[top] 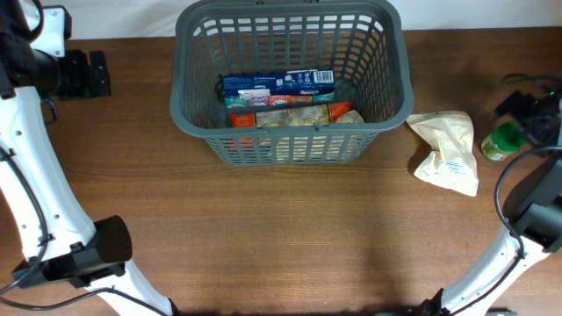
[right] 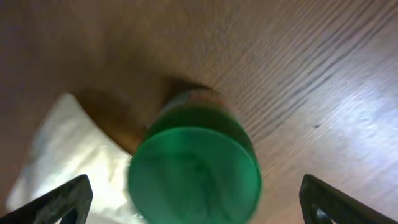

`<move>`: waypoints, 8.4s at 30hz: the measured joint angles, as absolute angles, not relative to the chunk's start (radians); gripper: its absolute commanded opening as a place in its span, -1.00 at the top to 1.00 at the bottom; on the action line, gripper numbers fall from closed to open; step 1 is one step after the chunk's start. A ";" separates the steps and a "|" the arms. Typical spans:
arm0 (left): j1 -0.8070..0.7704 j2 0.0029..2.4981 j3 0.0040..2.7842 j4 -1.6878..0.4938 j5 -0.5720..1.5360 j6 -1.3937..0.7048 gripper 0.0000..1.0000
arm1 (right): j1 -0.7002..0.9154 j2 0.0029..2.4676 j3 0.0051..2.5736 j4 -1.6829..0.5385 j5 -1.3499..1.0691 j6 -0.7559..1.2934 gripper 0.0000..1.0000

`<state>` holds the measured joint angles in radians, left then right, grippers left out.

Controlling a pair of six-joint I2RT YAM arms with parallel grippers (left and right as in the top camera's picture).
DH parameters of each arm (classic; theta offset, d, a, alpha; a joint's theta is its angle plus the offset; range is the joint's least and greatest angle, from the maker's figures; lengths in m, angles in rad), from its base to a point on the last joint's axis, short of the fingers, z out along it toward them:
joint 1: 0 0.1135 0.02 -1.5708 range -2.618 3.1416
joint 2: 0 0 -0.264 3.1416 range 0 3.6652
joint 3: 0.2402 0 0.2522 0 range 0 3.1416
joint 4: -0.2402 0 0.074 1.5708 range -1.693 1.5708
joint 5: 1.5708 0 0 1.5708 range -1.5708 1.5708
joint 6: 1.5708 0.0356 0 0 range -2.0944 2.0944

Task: Pack container
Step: 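Withdraw the left gripper and move the right gripper toward the green jar, then close the right gripper around the green-lidded jar and lift it, then carry the jar over the basket and release it inside, then move the right gripper to the crumpled bag and grasp it, then lift the crumpled bag and drop it into the basket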

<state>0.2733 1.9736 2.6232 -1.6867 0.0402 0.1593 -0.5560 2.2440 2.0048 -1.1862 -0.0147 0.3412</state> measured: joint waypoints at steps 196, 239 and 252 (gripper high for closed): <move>0.273 1.974 2.623 -1.686 0.040 0.159 -0.99 | -0.354 2.136 2.112 -1.356 -0.054 0.096 -0.98; 0.273 1.974 2.623 -1.687 0.040 0.159 -0.99 | -0.322 2.120 1.749 -1.203 -0.097 0.057 0.92; 0.273 1.974 2.622 -1.687 0.040 0.159 -0.99 | -0.303 1.955 2.386 -1.369 -0.155 0.057 0.92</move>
<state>0.2733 1.9736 2.6225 -1.6867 0.0399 0.1593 -0.3035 1.9553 2.3856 -1.3689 -0.1551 0.0570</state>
